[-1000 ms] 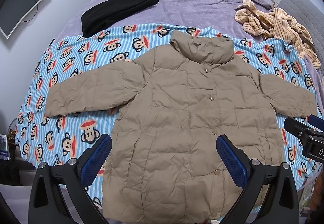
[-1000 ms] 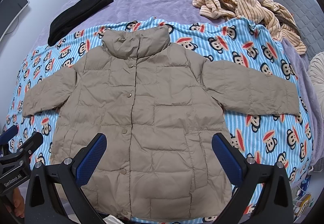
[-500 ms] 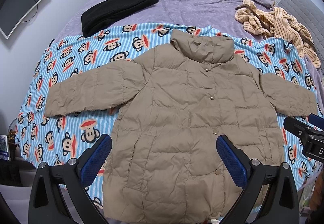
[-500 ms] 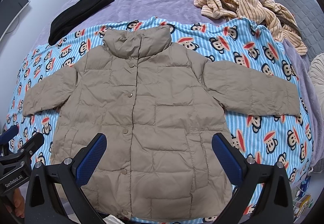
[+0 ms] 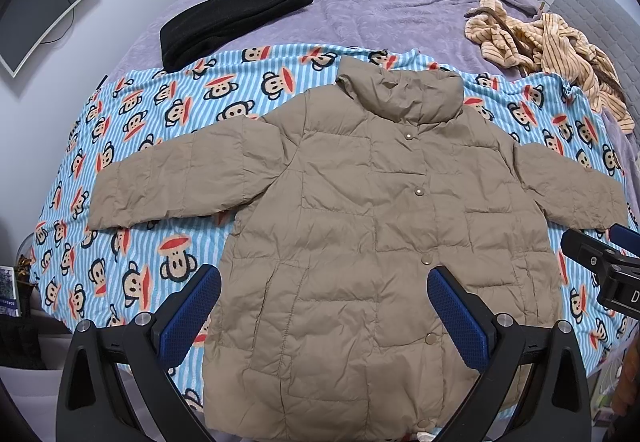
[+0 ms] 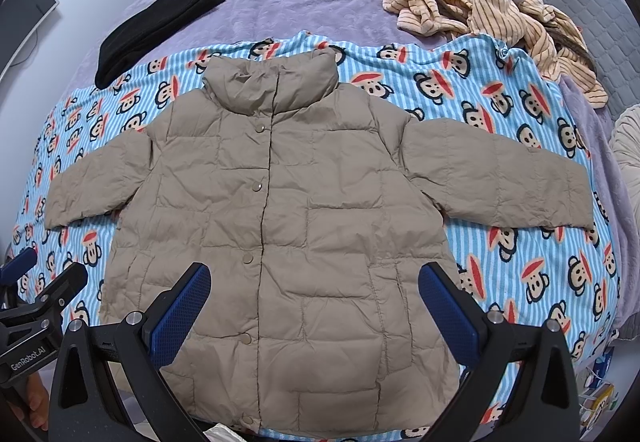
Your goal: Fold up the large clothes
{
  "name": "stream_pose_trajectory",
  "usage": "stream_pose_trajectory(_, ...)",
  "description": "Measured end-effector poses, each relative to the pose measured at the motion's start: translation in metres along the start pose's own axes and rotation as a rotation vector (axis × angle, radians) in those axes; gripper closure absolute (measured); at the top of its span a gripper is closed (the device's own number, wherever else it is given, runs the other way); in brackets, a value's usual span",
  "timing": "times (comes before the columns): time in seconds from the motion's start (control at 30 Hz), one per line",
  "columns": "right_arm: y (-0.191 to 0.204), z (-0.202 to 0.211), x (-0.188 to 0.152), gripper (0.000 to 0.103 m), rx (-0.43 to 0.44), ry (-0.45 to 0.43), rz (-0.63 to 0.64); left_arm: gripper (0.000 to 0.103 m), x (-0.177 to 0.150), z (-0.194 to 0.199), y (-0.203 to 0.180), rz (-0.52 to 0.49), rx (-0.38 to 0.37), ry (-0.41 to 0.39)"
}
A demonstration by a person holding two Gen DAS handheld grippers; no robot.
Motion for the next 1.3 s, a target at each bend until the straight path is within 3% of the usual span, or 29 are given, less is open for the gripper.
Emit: stream_pose_trajectory(1.3,-0.0004,-0.0008,-0.0005,0.000,0.004,0.005,-0.004,0.000,0.0024,0.0002,-0.0002,0.000,-0.001,0.005)
Point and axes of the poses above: each gripper's, at about its wrist camera, not at the fingertips, and z roughly against the way its jaws point, y to its left, x to its top, the point moved 2 cm from there along -z, roughly the way its jaws point, and after that the axes turned 13 degrees about -x, right-handed, at the moved point
